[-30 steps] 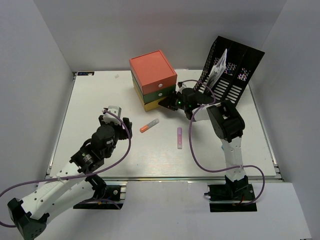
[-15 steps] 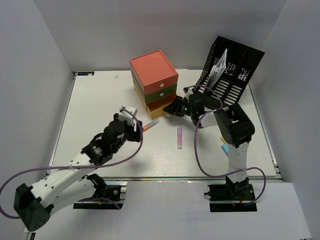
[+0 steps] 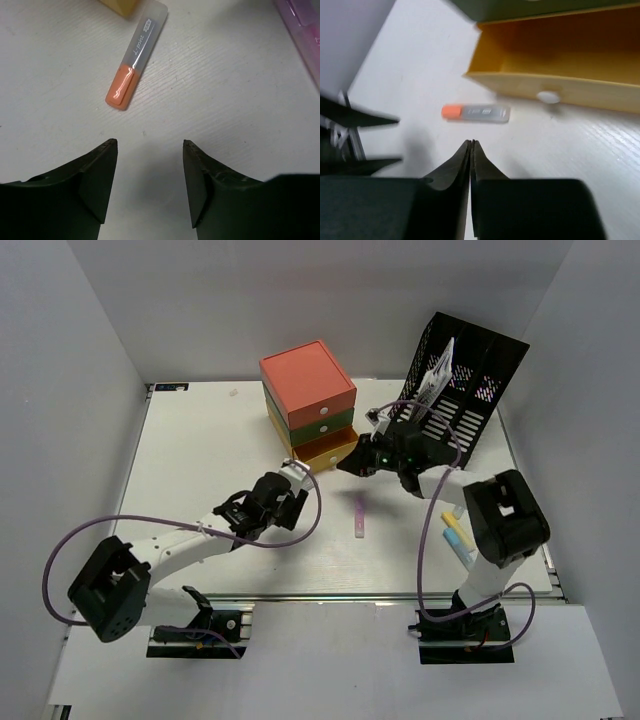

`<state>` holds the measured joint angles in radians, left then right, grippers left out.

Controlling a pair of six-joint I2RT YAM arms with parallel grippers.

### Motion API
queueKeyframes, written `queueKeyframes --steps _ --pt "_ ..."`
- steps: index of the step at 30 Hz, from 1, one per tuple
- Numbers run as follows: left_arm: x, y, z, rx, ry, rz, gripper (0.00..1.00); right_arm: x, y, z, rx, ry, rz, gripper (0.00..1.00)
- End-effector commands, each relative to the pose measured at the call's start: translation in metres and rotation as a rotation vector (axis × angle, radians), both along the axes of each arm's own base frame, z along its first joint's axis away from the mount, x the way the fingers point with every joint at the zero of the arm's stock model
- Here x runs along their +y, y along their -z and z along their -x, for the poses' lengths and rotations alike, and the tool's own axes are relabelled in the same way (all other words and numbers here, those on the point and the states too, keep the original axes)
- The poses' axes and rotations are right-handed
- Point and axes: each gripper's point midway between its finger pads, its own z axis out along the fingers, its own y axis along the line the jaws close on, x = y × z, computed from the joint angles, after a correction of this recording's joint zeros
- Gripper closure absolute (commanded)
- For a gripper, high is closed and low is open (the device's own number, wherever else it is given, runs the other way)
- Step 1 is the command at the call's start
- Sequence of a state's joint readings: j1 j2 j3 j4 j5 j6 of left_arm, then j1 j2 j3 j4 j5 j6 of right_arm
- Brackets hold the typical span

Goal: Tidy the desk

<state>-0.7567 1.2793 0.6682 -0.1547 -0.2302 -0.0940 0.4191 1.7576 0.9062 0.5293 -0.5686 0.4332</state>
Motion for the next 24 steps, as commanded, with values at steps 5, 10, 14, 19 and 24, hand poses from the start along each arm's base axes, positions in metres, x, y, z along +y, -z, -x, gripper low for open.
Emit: queueKeyframes --steps 5,10,14,19,24 --pt "-0.032 -0.025 -0.032 -0.069 0.120 -0.030 0.33 -0.014 -0.067 0.085 -0.245 -0.494 0.059 0.90" --pt "-0.037 -0.004 -0.051 -0.031 0.164 -0.160 0.29 -0.031 -0.117 0.143 -0.294 -0.628 0.010 0.62" --pt "-0.039 0.012 -0.060 0.043 0.202 -0.200 0.29 -0.043 -0.142 0.156 -0.539 -0.627 0.043 0.59" --pt "-0.040 0.016 -0.071 0.055 0.209 -0.204 0.31 -0.057 -0.146 0.175 -0.713 -0.597 0.064 0.57" --pt "-0.031 0.025 -0.080 0.070 0.241 -0.217 0.34 -0.067 -0.142 0.171 -0.766 -0.557 0.101 0.56"
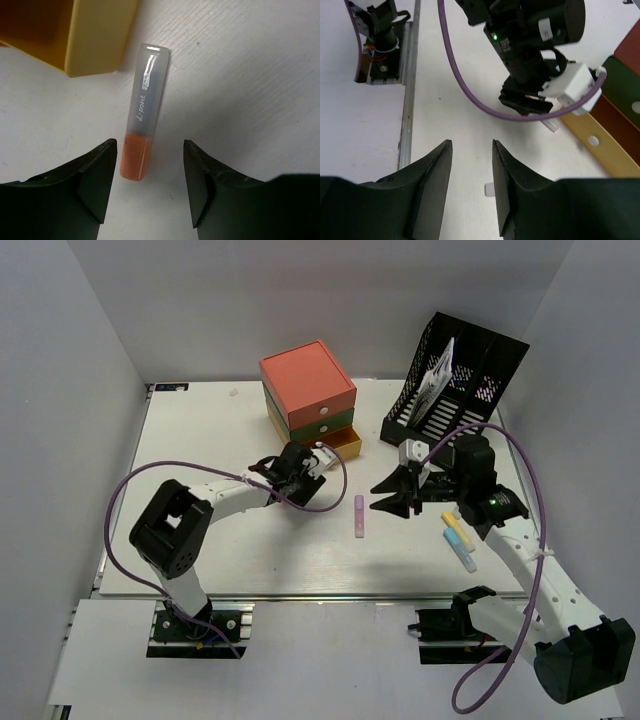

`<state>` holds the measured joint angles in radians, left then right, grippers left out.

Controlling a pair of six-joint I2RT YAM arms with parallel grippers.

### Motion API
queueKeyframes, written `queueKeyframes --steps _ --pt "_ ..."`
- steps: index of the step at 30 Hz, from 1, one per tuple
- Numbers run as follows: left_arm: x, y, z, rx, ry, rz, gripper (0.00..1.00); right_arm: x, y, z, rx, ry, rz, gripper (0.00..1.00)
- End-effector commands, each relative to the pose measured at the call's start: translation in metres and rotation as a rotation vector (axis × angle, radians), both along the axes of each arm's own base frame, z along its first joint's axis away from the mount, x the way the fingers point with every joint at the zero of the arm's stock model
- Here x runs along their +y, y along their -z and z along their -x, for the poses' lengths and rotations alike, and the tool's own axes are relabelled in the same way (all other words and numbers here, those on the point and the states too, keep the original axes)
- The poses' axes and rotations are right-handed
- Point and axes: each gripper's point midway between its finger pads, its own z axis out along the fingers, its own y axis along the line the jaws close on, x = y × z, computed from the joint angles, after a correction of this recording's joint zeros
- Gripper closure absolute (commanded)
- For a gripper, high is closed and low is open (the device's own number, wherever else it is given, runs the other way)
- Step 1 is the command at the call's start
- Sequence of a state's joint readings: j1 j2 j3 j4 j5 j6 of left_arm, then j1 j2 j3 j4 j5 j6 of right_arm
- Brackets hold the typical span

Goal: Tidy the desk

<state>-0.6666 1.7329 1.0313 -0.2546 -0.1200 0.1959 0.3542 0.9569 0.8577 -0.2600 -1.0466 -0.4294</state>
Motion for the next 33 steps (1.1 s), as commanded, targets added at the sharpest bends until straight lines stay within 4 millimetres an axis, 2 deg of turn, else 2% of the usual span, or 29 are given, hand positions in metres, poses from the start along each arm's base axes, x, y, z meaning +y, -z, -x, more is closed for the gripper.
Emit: queueKeyframes --steps 1,7,12,15,18,19,21,23,24,25,27,28,30,31,33 --pt "-0.010 -0.015 -0.011 -0.027 0.063 0.045 0.35 -0.007 0.008 -0.008 -0.059 0.020 0.008 0.56" --pt "-0.013 -0.001 -0.010 0.040 0.115 0.094 0.41 -0.013 0.009 -0.009 -0.075 0.032 0.002 0.56" --pt "-0.018 0.006 -0.004 0.085 0.171 0.137 0.40 -0.018 0.009 -0.010 -0.084 0.044 -0.005 0.57" --pt "-0.014 0.009 -0.005 0.100 0.167 0.147 0.40 -0.019 0.009 -0.010 -0.084 0.043 -0.009 0.57" --pt "-0.012 0.015 0.001 0.125 0.174 0.145 0.48 -0.021 0.010 -0.012 -0.082 0.049 -0.011 0.58" --pt "-0.011 0.017 0.004 0.133 0.171 0.146 0.56 -0.021 0.008 -0.010 -0.087 0.045 -0.014 0.58" --pt "-0.007 0.022 0.012 0.149 0.166 0.143 0.63 -0.023 0.009 -0.012 -0.085 0.051 -0.014 0.58" --pt "-0.003 0.017 0.016 0.139 0.157 0.148 0.74 -0.023 0.008 -0.010 -0.088 0.046 -0.018 0.58" --pt "-0.006 0.018 0.024 0.149 0.166 0.153 0.78 -0.024 0.008 -0.011 -0.087 0.048 -0.020 0.58" --pt "-0.005 0.005 0.024 0.115 0.165 0.169 0.83 -0.025 0.008 -0.011 -0.085 0.048 -0.021 0.58" --pt "-0.012 -0.006 0.038 0.114 0.214 0.211 0.87 -0.026 0.008 -0.010 -0.088 0.049 -0.024 0.58" --pt "-0.014 -0.026 0.040 0.078 0.231 0.244 0.91 -0.026 0.007 -0.011 -0.088 0.052 -0.024 0.59" --pt "-0.021 -0.046 0.049 0.052 0.291 0.287 0.94 -0.027 0.006 -0.010 -0.092 0.051 -0.026 0.59" --pt "-0.023 -0.068 0.049 0.001 0.304 0.317 0.96 -0.028 0.007 -0.011 -0.092 0.055 -0.026 0.59" --pt "-0.026 -0.094 0.044 -0.070 0.330 0.338 0.98 -0.028 0.006 -0.012 -0.098 0.058 -0.027 0.60"
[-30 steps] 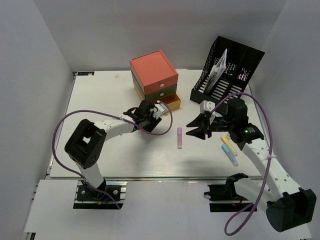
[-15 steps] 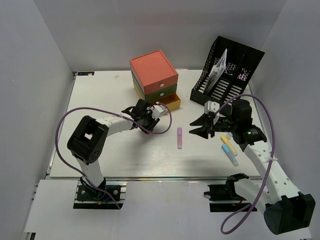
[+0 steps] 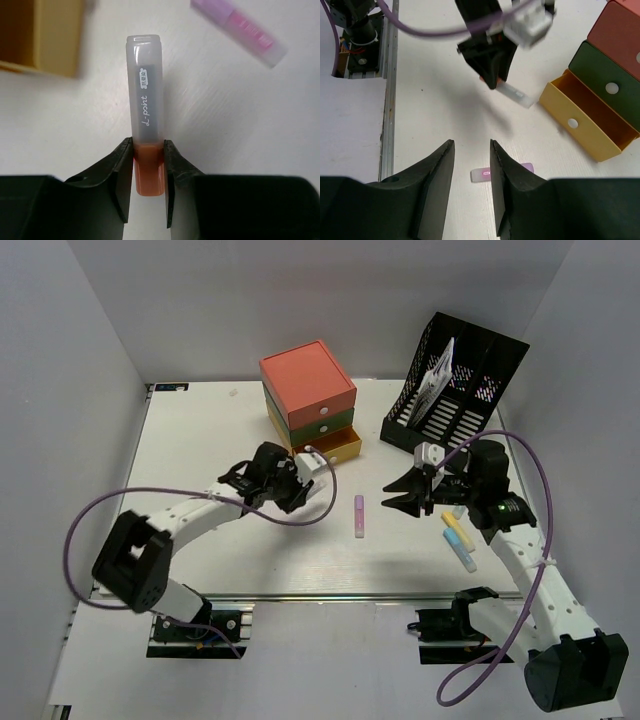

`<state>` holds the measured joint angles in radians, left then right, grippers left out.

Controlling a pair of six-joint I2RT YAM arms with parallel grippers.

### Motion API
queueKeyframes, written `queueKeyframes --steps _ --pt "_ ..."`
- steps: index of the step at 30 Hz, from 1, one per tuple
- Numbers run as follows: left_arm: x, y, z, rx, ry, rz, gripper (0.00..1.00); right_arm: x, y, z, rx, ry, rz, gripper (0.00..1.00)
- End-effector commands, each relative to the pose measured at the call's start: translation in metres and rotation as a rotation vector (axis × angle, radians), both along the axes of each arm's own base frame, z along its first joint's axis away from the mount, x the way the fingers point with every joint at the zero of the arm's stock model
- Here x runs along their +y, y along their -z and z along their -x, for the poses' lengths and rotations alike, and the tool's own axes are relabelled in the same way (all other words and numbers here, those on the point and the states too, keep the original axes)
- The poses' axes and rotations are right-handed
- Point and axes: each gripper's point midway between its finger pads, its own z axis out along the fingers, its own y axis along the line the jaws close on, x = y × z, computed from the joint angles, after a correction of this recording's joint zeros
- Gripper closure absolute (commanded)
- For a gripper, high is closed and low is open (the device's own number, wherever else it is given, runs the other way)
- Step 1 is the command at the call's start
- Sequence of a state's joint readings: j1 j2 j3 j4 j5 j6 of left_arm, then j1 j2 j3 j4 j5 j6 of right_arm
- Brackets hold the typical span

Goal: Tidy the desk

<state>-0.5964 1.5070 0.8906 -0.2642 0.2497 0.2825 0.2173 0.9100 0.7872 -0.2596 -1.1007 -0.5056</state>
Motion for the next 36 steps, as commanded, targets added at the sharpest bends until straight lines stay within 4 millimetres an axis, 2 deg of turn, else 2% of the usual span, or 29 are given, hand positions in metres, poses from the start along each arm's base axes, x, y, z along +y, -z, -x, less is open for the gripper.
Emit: queueKeyframes --steps 1,3,4,5,6,8,9,10,11,12,13,14,16,17,24,29,35,36 --pt "-0.020 -0.076 -0.005 -0.171 0.089 0.145 0.98 -0.001 -0.006 0.001 -0.050 -0.013 -0.016 0.60" --pt "-0.024 -0.094 -0.013 -0.233 0.116 0.148 0.98 -0.002 -0.006 -0.001 -0.051 -0.001 -0.015 0.60" --pt "-0.030 -0.108 -0.024 -0.266 0.113 0.156 0.98 -0.003 -0.004 -0.002 -0.046 0.004 -0.014 0.62" --pt "-0.032 -0.112 -0.029 -0.274 0.114 0.151 0.98 -0.003 -0.005 -0.004 -0.047 0.015 -0.016 0.62" --pt "-0.037 -0.122 -0.046 -0.293 0.108 0.145 0.97 -0.004 -0.006 -0.005 -0.057 0.025 -0.015 0.62" --pt "-0.040 -0.122 -0.062 -0.292 0.093 0.107 0.97 -0.006 -0.005 -0.008 -0.058 0.042 -0.013 0.62" --pt "-0.043 -0.107 -0.073 -0.272 0.083 0.075 0.97 -0.006 -0.005 -0.008 -0.060 0.046 -0.010 0.62" --pt "-0.046 -0.117 -0.087 -0.303 0.058 0.066 0.96 -0.007 -0.005 -0.009 -0.057 0.054 -0.011 0.62" --pt "-0.047 -0.118 -0.094 -0.312 0.052 0.057 0.96 -0.008 -0.006 -0.011 -0.063 0.061 -0.011 0.62" --pt "-0.050 -0.105 -0.101 -0.298 0.056 0.031 0.94 -0.009 -0.005 -0.012 -0.064 0.066 -0.009 0.62" --pt "-0.054 -0.112 -0.111 -0.326 0.050 0.032 0.94 -0.010 -0.006 -0.013 -0.067 0.073 -0.009 0.62" --pt "-0.053 -0.099 -0.119 -0.316 0.043 -0.006 0.94 -0.011 -0.004 -0.015 -0.058 0.087 -0.008 0.62" --pt "-0.054 -0.102 -0.131 -0.336 0.023 -0.027 0.92 -0.012 -0.005 -0.017 -0.059 0.098 -0.007 0.62" --pt "-0.052 -0.097 -0.136 -0.343 0.015 -0.049 0.92 -0.012 -0.005 -0.017 -0.062 0.099 -0.008 0.61" --pt "-0.037 -0.089 -0.158 -0.411 -0.075 -0.129 0.81 -0.015 -0.006 -0.020 -0.066 0.113 -0.009 0.61" --pt "-0.038 -0.078 -0.161 -0.390 -0.064 -0.162 0.65 -0.015 -0.004 -0.020 -0.056 0.111 -0.009 0.60" --pt "-0.038 -0.079 -0.164 -0.393 -0.074 -0.160 0.46 -0.017 -0.004 -0.021 -0.054 0.115 -0.011 0.60" --pt "-0.039 -0.082 -0.164 -0.391 -0.072 -0.157 0.45 -0.017 -0.003 -0.021 -0.053 0.113 -0.012 0.60"
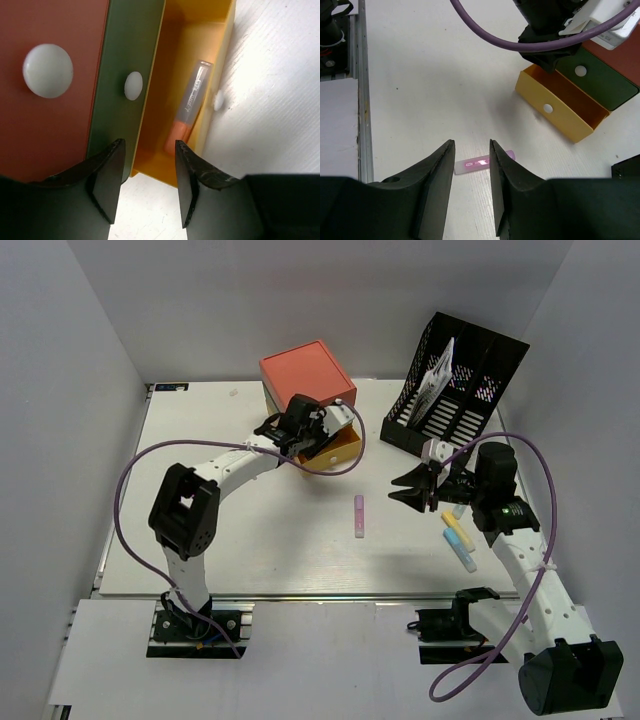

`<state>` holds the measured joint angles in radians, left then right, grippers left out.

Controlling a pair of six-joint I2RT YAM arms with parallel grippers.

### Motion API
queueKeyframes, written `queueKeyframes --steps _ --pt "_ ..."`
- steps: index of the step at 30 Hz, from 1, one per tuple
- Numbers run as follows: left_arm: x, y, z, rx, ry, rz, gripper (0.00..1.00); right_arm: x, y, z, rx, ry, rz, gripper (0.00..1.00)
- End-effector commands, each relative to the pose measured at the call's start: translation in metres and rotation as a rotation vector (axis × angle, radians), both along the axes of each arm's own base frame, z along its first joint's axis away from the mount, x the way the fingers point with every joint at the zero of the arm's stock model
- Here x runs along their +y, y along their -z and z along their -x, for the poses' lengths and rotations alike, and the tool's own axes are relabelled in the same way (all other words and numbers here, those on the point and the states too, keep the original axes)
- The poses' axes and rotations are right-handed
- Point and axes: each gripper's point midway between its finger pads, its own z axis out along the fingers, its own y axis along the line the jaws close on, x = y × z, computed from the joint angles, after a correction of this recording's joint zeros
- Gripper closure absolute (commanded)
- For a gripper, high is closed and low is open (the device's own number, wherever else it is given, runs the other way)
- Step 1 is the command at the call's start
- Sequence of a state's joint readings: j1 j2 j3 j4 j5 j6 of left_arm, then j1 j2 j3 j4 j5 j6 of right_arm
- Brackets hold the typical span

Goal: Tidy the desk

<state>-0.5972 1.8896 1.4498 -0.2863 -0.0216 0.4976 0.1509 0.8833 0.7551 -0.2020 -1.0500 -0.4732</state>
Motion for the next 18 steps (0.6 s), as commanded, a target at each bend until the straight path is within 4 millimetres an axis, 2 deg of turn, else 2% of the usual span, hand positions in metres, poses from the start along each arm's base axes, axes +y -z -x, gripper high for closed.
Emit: queueKeyframes --steps 1,3,6,7,8,9,11,12,13,14,15,16,17,18 --pt "-0.003 -0.030 -0.011 -0.057 -0.013 0.029 0.45 0.000 -0.005 -0.002 -0.028 -0.005 -0.015 0.60" --pt "-0.004 -0.035 -0.010 -0.064 -0.006 0.044 0.45 -0.001 -0.006 -0.002 -0.029 -0.003 -0.015 0.60" --pt "-0.005 -0.054 -0.005 -0.081 0.000 0.081 0.46 -0.001 -0.004 -0.003 -0.025 0.003 -0.013 0.60" --pt "-0.016 -0.067 0.004 -0.075 0.030 0.140 0.50 -0.002 -0.004 -0.005 -0.029 0.014 -0.010 0.60" --pt "-0.019 -0.075 0.009 -0.064 0.036 0.176 0.68 -0.004 -0.005 -0.008 -0.026 0.033 -0.012 0.60" --pt "-0.029 -0.084 0.021 -0.014 0.044 0.268 0.77 -0.008 -0.005 -0.017 -0.017 0.096 -0.006 0.59" --pt "-0.039 -0.086 0.038 0.070 0.042 0.345 0.89 -0.014 -0.004 -0.032 0.031 0.199 -0.025 0.63" --pt "-0.045 -0.088 0.048 0.136 0.025 0.413 0.89 -0.023 0.000 -0.047 0.053 0.291 -0.015 0.69" --pt "-0.056 -0.082 0.064 0.200 0.040 0.446 0.88 -0.027 0.001 -0.055 0.075 0.344 -0.017 0.94" --pt "-0.060 -0.081 0.074 0.247 0.024 0.479 0.87 -0.032 0.002 -0.062 0.121 0.403 -0.031 1.00" --pt "-0.066 -0.081 0.087 0.343 -0.039 0.565 0.79 -0.043 0.009 -0.076 0.150 0.497 -0.017 1.00" --pt "-0.074 -0.070 0.105 0.413 -0.070 0.579 0.75 -0.048 0.005 -0.082 0.156 0.539 -0.016 1.00" --pt "-0.078 -0.065 0.114 0.457 -0.111 0.609 0.71 -0.058 0.009 -0.091 0.176 0.609 -0.006 1.00" --pt "-0.082 -0.068 0.128 0.524 -0.177 0.678 0.59 -0.063 0.011 -0.094 0.188 0.640 0.000 1.00"
